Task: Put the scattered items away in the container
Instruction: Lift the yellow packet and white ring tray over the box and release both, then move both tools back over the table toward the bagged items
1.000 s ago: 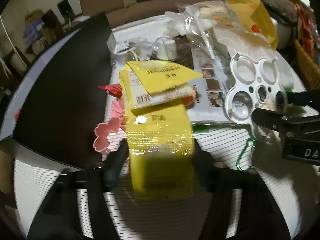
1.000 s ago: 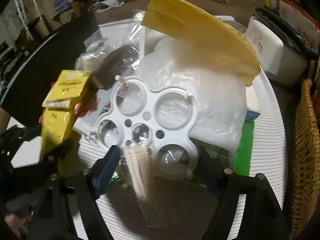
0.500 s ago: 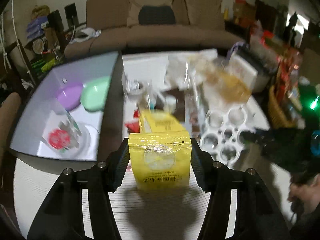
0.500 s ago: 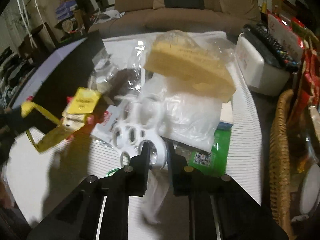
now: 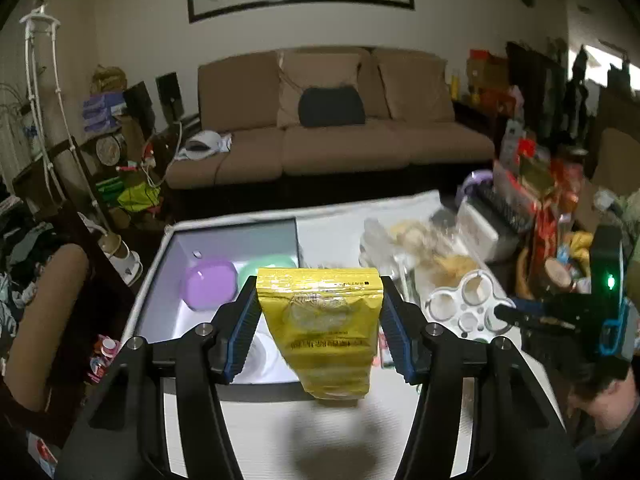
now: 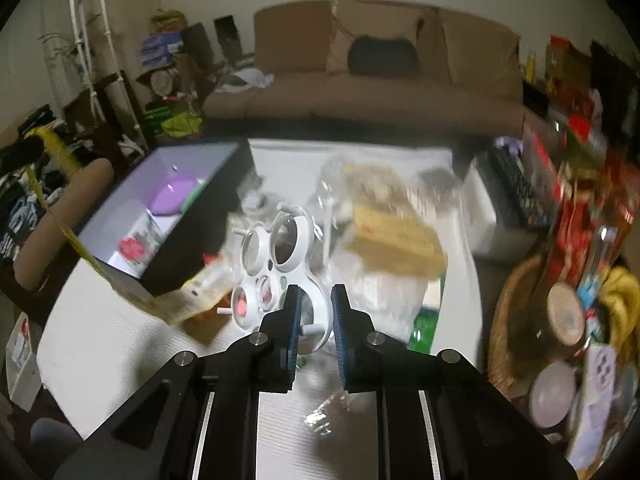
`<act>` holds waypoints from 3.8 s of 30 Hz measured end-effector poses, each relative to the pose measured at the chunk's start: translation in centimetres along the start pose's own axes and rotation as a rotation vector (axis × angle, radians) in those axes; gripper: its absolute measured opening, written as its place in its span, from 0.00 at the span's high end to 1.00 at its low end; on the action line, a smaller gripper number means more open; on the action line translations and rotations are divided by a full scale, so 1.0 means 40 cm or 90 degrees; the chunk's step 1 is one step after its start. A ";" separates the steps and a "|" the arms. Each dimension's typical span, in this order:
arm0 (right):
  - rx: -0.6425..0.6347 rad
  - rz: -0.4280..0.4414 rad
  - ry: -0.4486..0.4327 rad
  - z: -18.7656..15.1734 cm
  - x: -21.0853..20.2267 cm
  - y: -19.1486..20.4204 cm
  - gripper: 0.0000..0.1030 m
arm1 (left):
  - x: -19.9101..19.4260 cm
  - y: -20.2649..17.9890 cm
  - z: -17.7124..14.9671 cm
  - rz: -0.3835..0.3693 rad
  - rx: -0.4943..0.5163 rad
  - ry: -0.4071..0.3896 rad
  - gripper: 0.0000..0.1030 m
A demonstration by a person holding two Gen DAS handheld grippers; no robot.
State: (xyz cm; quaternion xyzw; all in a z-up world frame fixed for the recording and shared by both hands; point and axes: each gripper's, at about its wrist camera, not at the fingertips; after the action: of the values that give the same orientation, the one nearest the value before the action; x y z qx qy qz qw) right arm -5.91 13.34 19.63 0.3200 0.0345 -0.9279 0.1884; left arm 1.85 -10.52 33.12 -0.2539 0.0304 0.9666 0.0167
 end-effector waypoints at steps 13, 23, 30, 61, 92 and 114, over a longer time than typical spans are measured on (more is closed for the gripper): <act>-0.034 0.041 -0.055 0.176 -0.114 0.140 0.86 | -0.248 0.151 0.378 0.081 0.024 -0.126 0.47; -0.053 0.093 -0.066 0.308 -0.073 0.278 0.86 | -0.266 0.221 0.521 0.200 0.105 -0.158 0.47; -0.076 0.114 -0.040 0.334 0.058 0.393 0.86 | -0.164 0.349 0.508 0.225 0.053 -0.142 0.47; -0.162 -0.011 0.148 0.235 0.856 0.513 0.82 | 0.673 0.564 -0.134 0.125 -0.037 0.162 0.34; -0.080 -0.023 0.108 0.095 0.278 0.129 0.29 | 0.239 0.222 -0.196 0.014 -0.058 0.102 0.15; 0.047 -0.003 0.117 -0.290 0.068 -0.190 0.27 | 0.257 -0.172 -0.555 -0.036 -0.040 0.204 0.14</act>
State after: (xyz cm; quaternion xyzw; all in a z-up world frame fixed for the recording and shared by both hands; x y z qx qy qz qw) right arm -3.97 21.64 8.36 0.4106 0.0183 -0.8956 0.1701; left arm 4.07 -4.98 8.43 -0.4060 -0.0051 0.9133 0.0311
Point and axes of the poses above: each gripper's, at about its wrist camera, not at the fingertips, and x roughly the way its jaws point, y to its left, z to its top, and after that the axes turned 8 degrees about -y, right-handed
